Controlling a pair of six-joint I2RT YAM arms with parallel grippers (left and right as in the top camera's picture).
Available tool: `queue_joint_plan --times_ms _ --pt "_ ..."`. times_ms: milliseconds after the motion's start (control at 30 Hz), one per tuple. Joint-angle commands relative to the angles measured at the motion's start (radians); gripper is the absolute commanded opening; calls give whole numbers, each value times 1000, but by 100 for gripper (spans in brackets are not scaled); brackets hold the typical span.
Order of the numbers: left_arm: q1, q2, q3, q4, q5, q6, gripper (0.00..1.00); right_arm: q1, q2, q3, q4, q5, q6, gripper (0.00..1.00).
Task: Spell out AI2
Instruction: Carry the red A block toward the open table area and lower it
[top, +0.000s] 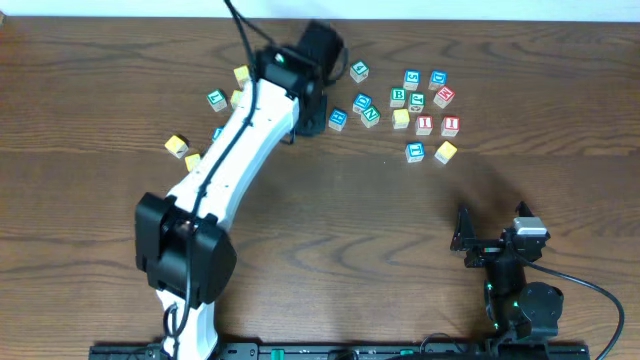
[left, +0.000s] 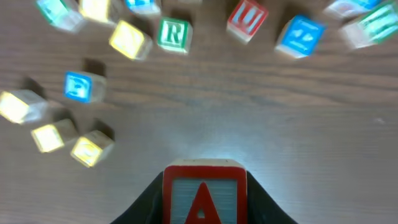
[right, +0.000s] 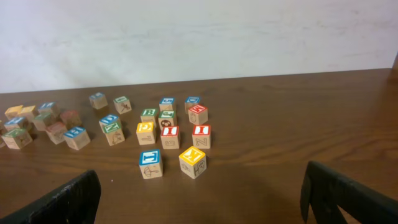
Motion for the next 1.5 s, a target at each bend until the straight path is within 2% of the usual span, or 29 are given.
queue_joint_plan --times_ms 0,200,433,600,733,900,1000,1100,1467 --pt "26 14 -134 71 -4 -43 8 14 -5 -4 -1 11 -8 99" --pt "60 13 -288 190 70 -57 8 14 -5 -4 -1 11 -8 99" --pt "58 11 -362 216 74 -61 8 14 -5 -4 -1 11 -8 99" --pt "56 3 -439 302 78 -76 8 14 -5 -4 -1 11 -8 99" --pt "57 -45 -538 420 82 -75 8 14 -5 -4 -1 11 -8 99" --pt "57 -132 -606 481 81 -37 8 14 -5 -4 -1 11 -8 99" --pt "57 -151 -641 505 102 -23 8 14 -5 -4 -1 11 -8 99" --pt "59 -150 -682 571 203 11 8 14 -5 -4 -1 11 -8 99" --pt "59 -141 -697 683 155 54 8 14 -5 -4 -1 11 -8 99"
